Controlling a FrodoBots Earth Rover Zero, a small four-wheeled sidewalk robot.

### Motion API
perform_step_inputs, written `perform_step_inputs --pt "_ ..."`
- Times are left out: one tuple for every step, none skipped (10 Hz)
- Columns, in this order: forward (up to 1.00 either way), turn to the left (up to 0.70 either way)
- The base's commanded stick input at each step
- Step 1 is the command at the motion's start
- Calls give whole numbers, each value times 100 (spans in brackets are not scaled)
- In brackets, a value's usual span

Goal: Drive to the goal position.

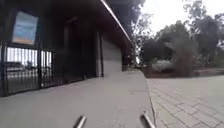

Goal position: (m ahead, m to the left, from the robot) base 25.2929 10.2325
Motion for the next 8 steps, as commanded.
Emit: perform_step_inputs --pt "100 18" --pt "100 38" --pt "100 40" --pt "100 40" --pt "100 31" --pt "100 0" --pt "100 0" --pt "100 0"
